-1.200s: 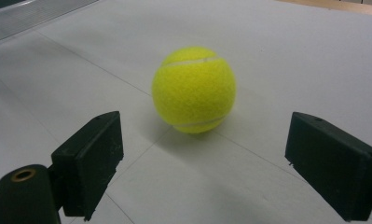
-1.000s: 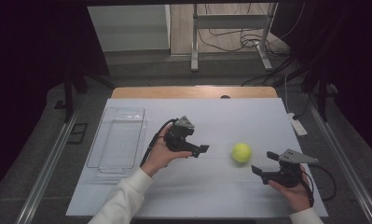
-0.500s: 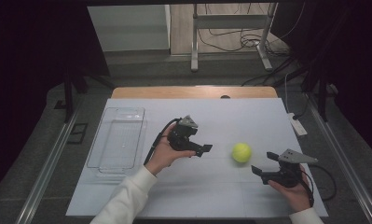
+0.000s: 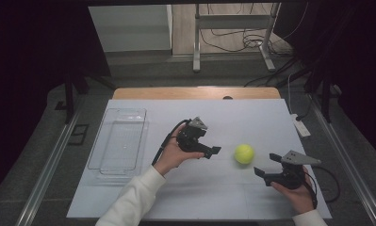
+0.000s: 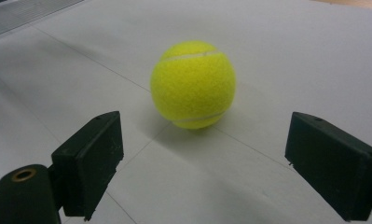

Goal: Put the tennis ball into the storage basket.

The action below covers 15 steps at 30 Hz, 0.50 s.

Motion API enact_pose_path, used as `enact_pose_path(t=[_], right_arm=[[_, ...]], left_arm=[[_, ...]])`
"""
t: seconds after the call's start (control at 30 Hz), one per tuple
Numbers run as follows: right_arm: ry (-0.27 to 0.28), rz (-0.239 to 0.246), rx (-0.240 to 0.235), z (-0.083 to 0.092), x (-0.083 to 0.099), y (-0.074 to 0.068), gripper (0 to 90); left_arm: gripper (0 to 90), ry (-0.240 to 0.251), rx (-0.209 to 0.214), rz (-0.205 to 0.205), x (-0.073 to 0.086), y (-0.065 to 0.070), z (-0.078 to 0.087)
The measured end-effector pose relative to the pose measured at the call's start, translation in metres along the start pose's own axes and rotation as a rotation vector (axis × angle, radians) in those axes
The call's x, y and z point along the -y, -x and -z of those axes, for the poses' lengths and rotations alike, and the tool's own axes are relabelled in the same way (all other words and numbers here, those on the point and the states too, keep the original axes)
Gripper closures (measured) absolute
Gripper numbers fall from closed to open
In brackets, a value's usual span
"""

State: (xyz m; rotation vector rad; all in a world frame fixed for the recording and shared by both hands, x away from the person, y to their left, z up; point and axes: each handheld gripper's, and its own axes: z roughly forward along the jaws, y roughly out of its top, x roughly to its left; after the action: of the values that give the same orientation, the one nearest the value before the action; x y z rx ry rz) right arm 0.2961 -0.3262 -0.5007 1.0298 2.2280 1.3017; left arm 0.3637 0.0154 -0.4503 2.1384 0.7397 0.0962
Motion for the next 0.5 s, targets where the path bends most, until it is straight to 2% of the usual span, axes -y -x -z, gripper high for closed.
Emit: enact_pose_path(t=[0.5], right_arm=[[-0.003,0.004,-0.003,-0.001,0.000,0.000,11.5]], left_arm=[[12.4,-0.010,0.012,-0.005,-0.009,0.003,-0.011]])
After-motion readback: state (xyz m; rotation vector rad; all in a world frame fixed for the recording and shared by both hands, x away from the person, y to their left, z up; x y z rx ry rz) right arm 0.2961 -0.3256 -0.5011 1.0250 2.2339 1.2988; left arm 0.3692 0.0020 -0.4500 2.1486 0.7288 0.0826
